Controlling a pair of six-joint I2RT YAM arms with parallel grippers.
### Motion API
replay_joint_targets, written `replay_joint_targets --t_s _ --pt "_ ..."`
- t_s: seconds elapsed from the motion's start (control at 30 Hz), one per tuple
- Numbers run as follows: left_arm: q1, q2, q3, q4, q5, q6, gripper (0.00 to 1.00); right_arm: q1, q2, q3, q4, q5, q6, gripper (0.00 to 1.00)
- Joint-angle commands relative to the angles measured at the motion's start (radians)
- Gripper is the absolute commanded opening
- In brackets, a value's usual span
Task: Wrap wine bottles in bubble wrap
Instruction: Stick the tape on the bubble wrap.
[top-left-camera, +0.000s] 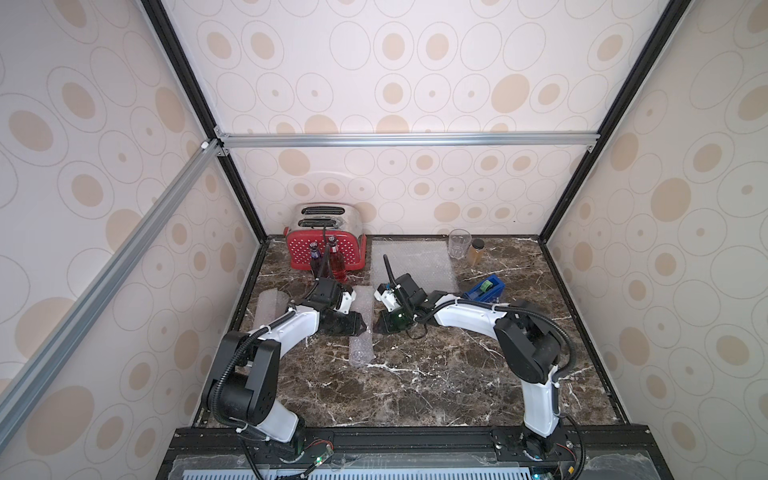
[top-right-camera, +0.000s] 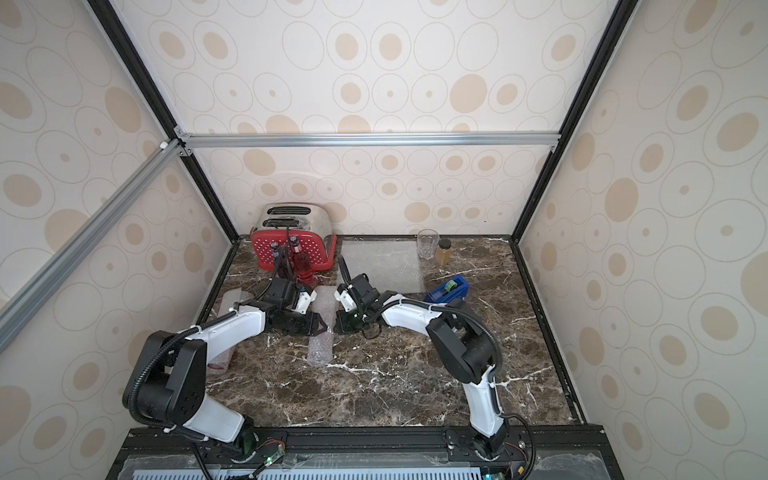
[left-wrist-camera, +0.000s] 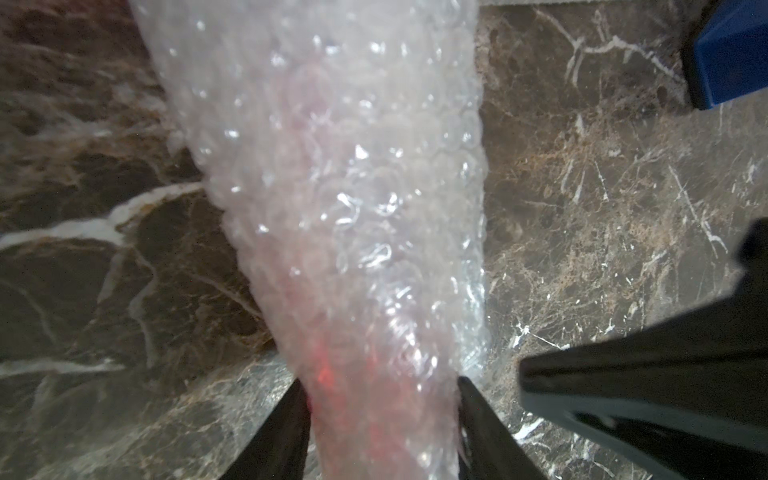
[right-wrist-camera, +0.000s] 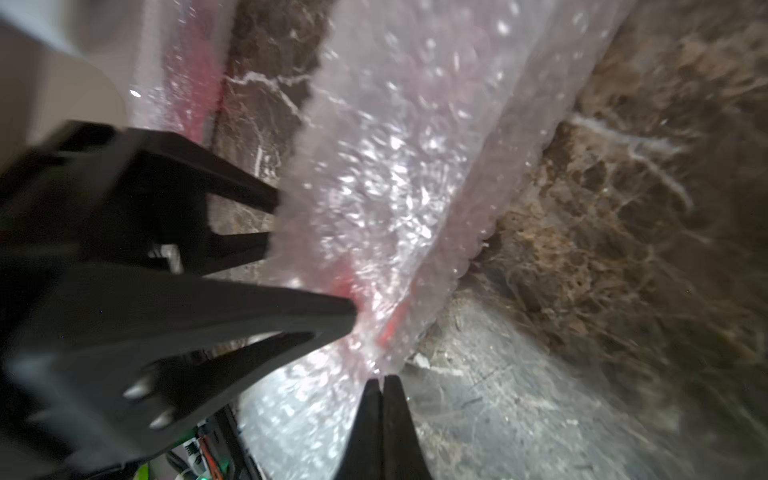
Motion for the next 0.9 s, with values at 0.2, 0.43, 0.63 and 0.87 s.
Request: replay_joint_targets --t_s 0.2,0.43,0.63,0.87 --pt "-0.011 0.035 0.006 -0.014 -0.025 0.018 0.53 0.012 0.074 0.066 -0.007 0.009 0.019 0.0" --pt "-0.01 0.042 0.012 -0.017 -0.025 0.017 0.53 0.025 0.126 0.128 -0.04 0.009 0.005 0.0" --pt "-0.013 0.045 0.012 -0.017 -0.02 0.021 0.53 0.028 0.199 0.211 -0.097 0.012 -0.012 0.0" --pt "-0.014 0.045 0.023 -0.017 -0.019 0.022 0.72 0.022 0.124 0.168 -0.147 0.067 -0.056 0.0"
